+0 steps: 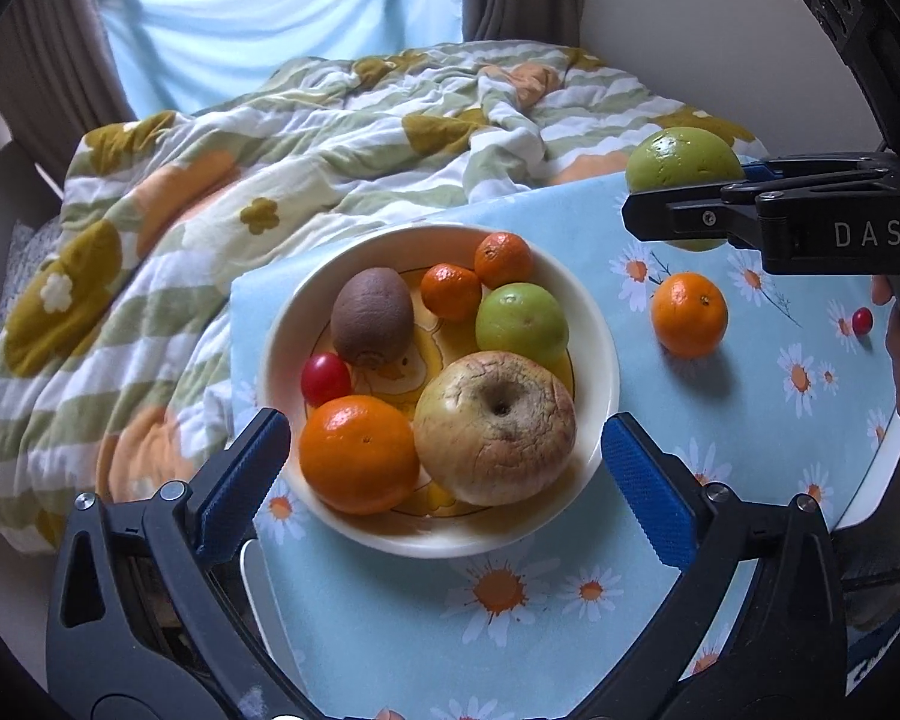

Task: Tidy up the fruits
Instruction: 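Lower the green apple into the bowl and open the right gripper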

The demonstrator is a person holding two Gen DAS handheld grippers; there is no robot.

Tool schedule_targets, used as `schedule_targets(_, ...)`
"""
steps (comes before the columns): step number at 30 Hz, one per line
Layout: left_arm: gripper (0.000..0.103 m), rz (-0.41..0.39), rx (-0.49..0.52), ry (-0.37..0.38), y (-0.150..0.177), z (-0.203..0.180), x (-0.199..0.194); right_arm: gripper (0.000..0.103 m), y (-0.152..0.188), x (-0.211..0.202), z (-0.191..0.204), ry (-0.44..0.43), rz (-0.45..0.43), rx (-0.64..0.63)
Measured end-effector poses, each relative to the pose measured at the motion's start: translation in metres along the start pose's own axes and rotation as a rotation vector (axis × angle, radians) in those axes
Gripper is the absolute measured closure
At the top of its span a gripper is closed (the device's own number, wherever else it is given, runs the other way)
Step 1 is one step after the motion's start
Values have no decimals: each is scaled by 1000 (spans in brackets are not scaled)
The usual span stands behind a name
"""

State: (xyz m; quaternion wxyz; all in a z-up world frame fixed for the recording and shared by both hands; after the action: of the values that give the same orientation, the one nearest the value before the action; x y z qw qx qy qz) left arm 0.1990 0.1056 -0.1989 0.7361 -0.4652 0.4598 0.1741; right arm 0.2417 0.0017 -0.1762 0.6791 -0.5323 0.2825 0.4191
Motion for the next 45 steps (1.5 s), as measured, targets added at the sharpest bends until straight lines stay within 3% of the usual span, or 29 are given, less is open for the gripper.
schedule_targets(11,0,20,-89,-39,33,17,-19,51,8,19,40,-66,53,-79)
schedule_targets(21,0,47,-151,-68,56,39,-19,51,6,62,80,-116,85,-147)
schedule_targets(30,0,58,-157,-65,59,44,-12,51,7,85,93,-118,81,-191)
schedule_targets(33,0,58,-152,-61,58,44,-10,50,9,92,92,-122,118,-180)
schedule_targets(34,0,59,-151,-60,58,45,-9,49,10,93,91,-121,117,-176)
schedule_targets(36,0,62,-148,-62,58,45,-9,33,8,90,90,-139,99,-168)
schedule_targets(37,0,64,-147,-63,59,45,-8,18,6,88,90,-152,88,-160)
schedule_targets(38,0,65,-147,-63,59,44,-8,12,4,86,90,-160,78,-154)
schedule_targets(43,0,67,-143,-65,59,44,-8,12,0,78,86,-162,39,-139)
schedule_targets(45,0,68,-141,-68,59,44,-9,7,-1,73,83,-158,18,-134)
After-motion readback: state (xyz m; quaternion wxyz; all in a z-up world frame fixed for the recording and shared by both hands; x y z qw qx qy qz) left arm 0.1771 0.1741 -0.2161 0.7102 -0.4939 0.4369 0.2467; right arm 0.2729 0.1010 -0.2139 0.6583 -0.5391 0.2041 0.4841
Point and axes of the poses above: each gripper's, at about its wrist camera, not at the fingertips, and x roughly the way its jaws point, z to its left, y to its underside, the point moved 8 cm from there along x, roughly the way its jaws point, and after that the axes turned 11 degrees about x, right-handed, at the moved point
